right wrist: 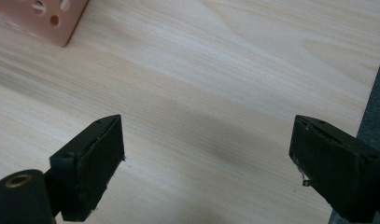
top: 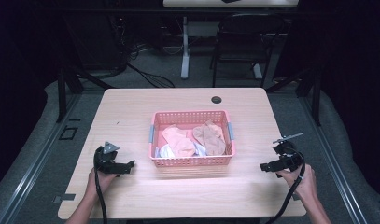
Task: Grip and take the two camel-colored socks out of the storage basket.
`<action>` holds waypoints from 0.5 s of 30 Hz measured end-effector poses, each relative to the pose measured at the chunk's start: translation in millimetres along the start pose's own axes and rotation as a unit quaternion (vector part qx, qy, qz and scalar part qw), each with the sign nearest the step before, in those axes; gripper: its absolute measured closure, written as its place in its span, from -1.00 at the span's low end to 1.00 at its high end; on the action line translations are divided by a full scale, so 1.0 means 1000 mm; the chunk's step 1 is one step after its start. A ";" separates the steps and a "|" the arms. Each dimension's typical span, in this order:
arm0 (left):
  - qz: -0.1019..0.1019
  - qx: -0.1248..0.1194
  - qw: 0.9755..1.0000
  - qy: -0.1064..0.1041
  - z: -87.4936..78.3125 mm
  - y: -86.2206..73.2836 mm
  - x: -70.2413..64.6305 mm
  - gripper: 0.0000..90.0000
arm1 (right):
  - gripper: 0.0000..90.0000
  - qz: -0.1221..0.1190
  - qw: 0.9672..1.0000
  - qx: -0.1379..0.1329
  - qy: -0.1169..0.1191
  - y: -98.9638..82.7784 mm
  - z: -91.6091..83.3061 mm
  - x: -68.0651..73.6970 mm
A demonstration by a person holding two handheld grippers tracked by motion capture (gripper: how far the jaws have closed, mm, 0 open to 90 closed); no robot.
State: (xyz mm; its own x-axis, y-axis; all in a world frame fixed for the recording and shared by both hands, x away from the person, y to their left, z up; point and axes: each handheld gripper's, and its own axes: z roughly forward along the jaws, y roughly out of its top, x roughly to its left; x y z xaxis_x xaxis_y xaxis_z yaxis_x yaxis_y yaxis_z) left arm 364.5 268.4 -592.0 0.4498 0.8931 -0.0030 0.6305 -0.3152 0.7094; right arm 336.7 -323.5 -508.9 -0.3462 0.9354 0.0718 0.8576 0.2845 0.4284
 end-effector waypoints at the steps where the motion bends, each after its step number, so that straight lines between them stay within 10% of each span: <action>1: 0.000 0.001 1.000 0.000 0.000 0.000 0.000 -1.00 | -0.79 0.000 1.000 -0.003 0.001 0.001 -0.002 0.001; 15: 0.000 -0.002 1.000 0.001 0.000 0.000 0.000 -1.00 | -0.78 -0.034 0.999 -0.008 0.006 0.032 -0.030 0.021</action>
State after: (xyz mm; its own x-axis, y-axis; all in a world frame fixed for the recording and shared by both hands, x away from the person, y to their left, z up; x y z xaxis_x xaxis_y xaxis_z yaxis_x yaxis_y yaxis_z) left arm 364.1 268.2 -592.2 0.4483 0.8939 -0.0008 0.6283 -0.3145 0.7116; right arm 345.0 -301.2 -466.8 -0.4076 0.9117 0.0520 0.8262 0.3439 0.4462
